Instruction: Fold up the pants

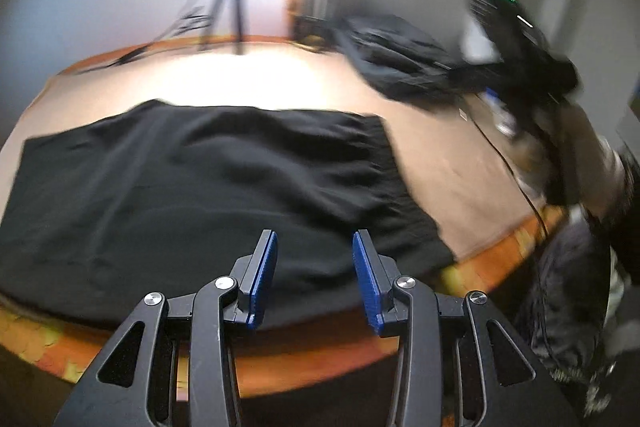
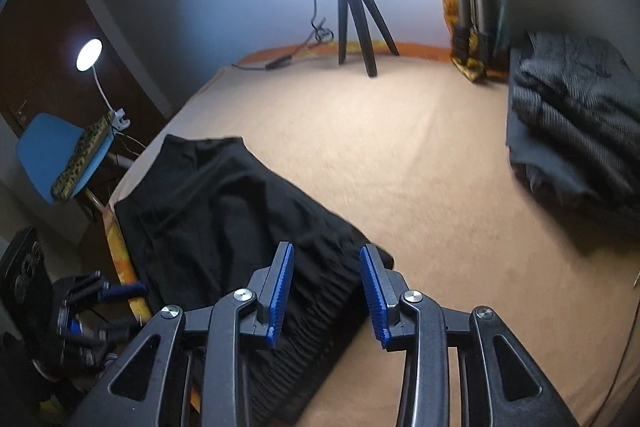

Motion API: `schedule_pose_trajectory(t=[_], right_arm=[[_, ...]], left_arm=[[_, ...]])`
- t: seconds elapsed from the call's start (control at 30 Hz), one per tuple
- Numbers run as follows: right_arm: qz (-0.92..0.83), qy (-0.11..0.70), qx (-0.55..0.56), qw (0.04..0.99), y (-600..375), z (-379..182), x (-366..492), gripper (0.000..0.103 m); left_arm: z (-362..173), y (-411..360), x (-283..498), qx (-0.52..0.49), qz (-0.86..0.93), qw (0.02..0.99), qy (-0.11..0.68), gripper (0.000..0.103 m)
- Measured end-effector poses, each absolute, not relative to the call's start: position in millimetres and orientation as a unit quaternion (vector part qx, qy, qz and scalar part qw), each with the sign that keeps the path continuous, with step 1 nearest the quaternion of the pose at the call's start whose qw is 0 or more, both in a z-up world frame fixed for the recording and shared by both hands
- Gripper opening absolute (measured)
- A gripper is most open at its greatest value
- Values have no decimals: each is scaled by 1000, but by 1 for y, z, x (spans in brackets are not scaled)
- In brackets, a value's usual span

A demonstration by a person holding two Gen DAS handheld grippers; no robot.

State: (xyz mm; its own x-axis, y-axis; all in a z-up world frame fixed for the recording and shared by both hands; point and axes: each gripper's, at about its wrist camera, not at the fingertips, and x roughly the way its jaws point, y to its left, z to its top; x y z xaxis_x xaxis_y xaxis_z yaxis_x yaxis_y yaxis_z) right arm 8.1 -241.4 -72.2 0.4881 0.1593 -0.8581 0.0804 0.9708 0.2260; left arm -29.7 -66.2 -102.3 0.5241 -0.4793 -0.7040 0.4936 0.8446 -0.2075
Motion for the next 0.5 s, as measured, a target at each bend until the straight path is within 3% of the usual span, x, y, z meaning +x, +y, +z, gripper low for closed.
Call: schedule_pose_trajectory(t=[0.5], right_arm=[[45, 549, 233, 802, -259, -118, 4, 35]], left_arm=[[-117, -134, -77, 106, -365, 834, 400, 38]])
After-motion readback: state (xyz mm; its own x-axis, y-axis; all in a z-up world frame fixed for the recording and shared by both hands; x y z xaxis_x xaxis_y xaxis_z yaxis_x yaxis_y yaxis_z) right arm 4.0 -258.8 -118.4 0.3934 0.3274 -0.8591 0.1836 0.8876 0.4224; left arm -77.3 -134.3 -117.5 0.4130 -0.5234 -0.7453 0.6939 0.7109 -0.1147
